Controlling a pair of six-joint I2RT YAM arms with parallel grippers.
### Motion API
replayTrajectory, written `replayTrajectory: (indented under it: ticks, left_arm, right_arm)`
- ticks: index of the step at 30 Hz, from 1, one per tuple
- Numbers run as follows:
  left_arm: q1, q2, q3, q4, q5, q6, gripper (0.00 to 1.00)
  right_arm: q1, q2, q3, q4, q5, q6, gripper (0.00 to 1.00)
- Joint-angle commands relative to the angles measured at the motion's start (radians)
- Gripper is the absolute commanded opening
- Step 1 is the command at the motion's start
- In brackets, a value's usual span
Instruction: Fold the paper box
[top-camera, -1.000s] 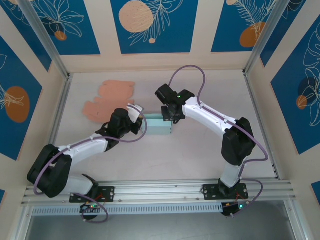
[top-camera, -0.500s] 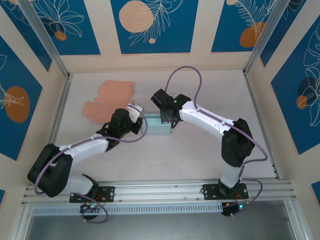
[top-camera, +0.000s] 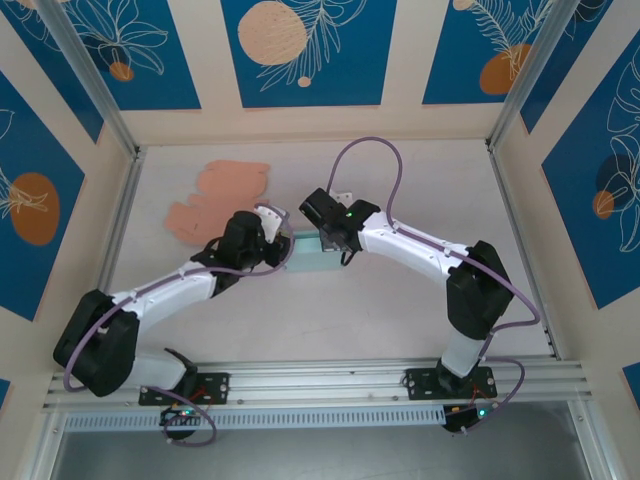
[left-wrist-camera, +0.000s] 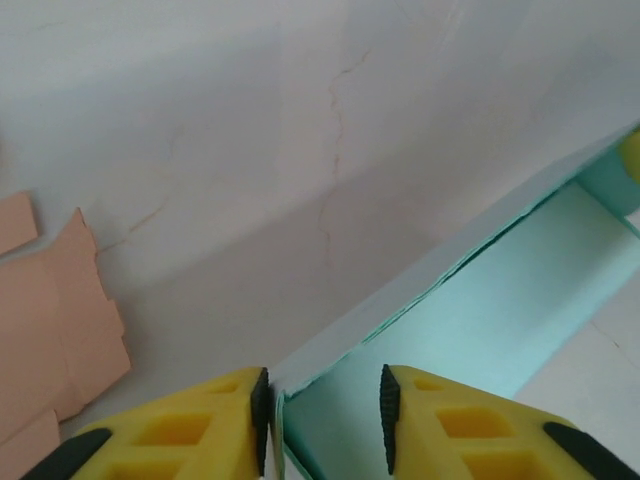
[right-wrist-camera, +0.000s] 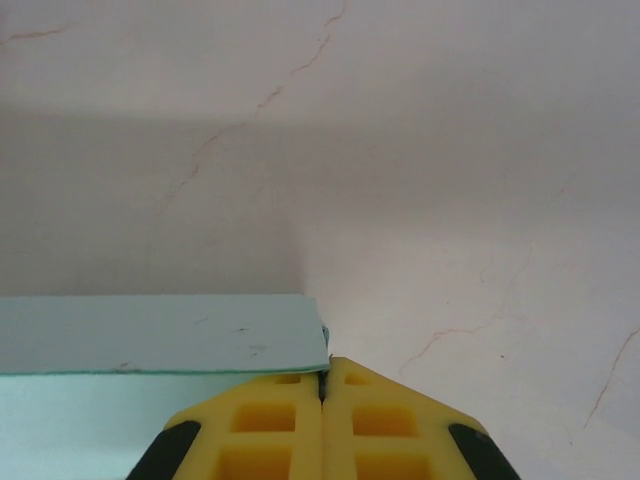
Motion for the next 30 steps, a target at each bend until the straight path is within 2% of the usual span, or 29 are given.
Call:
replayTrajectory:
  ticks: [1,10,13,15,17,19,24,30]
  left_arm:
    - [-0.003,-0.058,0.074,-0.096,0.099,-0.055,0.38]
    - [0.013,-0.143,0.183,-0.438,0.055,-0.036,0.43]
    - [0.015,-0.151,0.201,-0.516,-0.063,-0.003,0.43]
    - [0.026,-0.143,0.217,-0.547,-0.123,0.035,0.39]
    - [0.052,-0.122,0.237,-0.579,-0.09,0.096,0.33]
    - [0.088,-0.093,0.259,-0.6,-0.011,0.17,0.27]
    - [0.168,-0.039,0.297,-0.595,0.222,0.295,0.28]
    - [0.188,0.038,0.342,-0.611,0.243,0.332,0.33]
  right_arm:
    - [0.026,0.005,-0.013,0.025,-0.06,0.007,0.0]
    - [0.029,0.008,0.001,0.011,-0.049,0.003,0.0]
    - [0.033,0.012,0.008,0.009,-0.044,0.003,0.0]
    - [0.034,0.014,0.01,0.009,-0.044,0.002,0.0]
    - [0.035,0.013,0.013,0.007,-0.044,-0.002,0.0]
    - [0.037,0.017,0.016,0.003,-0.045,-0.004,0.0]
    - [0.041,0.02,0.024,-0.007,-0.038,-0.007,0.0]
    - [0.042,0.017,0.026,-0.011,-0.034,-0.007,0.0]
